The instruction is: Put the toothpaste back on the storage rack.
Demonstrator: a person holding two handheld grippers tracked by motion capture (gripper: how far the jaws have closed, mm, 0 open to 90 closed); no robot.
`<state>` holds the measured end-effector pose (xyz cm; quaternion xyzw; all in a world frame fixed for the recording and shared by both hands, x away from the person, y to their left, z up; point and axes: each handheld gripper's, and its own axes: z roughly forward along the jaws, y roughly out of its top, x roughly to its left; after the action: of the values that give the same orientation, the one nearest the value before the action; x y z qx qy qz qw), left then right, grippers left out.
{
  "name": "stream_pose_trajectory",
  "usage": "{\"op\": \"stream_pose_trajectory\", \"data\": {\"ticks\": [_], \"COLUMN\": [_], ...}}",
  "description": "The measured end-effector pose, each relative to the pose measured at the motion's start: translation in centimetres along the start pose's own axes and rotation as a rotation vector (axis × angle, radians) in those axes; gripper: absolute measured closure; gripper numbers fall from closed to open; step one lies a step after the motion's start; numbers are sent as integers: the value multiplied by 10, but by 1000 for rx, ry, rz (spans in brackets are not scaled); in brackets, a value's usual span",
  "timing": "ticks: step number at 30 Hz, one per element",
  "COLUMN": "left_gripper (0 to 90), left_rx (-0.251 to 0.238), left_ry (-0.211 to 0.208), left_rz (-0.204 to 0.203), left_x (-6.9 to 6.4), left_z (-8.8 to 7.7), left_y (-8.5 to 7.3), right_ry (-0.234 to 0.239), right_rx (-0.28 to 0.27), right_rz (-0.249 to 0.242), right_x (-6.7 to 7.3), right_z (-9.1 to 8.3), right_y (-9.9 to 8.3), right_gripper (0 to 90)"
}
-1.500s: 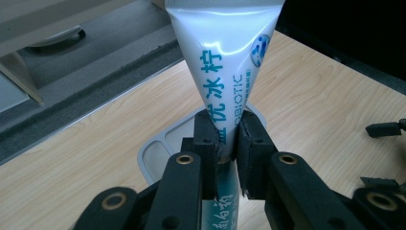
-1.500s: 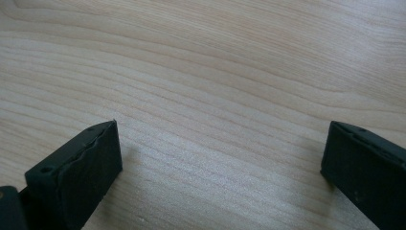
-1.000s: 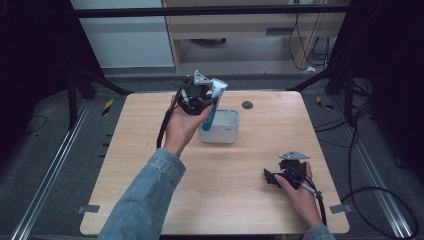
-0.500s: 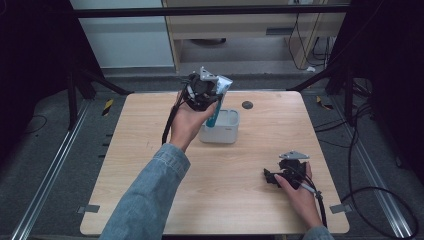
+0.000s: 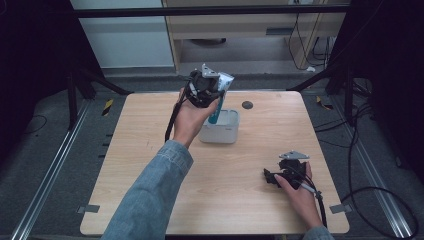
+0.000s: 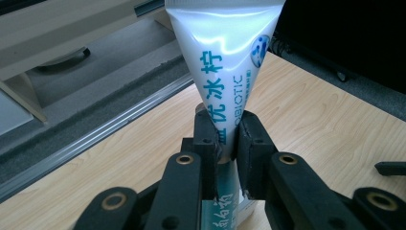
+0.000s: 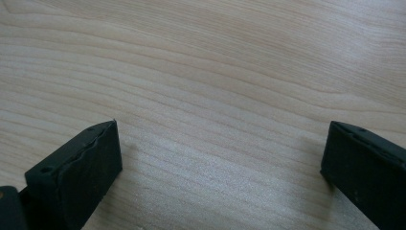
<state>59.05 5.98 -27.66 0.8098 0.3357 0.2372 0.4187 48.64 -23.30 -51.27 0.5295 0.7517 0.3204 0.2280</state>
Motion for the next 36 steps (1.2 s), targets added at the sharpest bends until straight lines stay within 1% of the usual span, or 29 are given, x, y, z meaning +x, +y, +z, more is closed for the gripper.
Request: {"op": "stream_pose_trajectory", "data": {"ticks": [4,8,9,11,12,14,20,22,23,25,27,31,36], "left_gripper": [795,795,795,795,795,795,795,795,795,795,795,795,794], "left_rx": [-4,-24,-25,-19,-21,-22,-48,-70,-73,-67,-61,-61,-64], "left_ry": [0,-3,-1,7,9,11,7,0,0,6,9,3,0], "left_rz": [-8,-27,-27,-11,-13,-4,-9,-22,-20,-9,-7,-26,-27], "left_x": [2,4,4,3,3,3,5,5,5,5,6,8,8], "left_z": [3,3,3,3,3,3,7,9,10,13,17,21,28], "left_y": [1,5,6,8,8,10,11,11,11,10,9,7,5], "right_ry": [0,-1,-1,-1,-1,-1,-1,-1,-1,-1,-1,-1,-1], "right_rx": [-1,-1,-3,-3,-3,-2,-3,-3,-3,-3,-3,-3,-2], "right_rz": [0,0,-2,-2,-2,-2,-2,-2,-2,-3,-3,-1,-1], "right_x": [0,0,0,0,0,0,0,0,0,0,0,0,0], "right_z": [0,0,0,0,0,0,0,0,0,0,0,0,0], "right_y": [0,0,0,0,0,0,0,0,0,0,0,0,0], "right_gripper": [4,4,4,4,4,4,4,4,4,4,4,4,4]}}
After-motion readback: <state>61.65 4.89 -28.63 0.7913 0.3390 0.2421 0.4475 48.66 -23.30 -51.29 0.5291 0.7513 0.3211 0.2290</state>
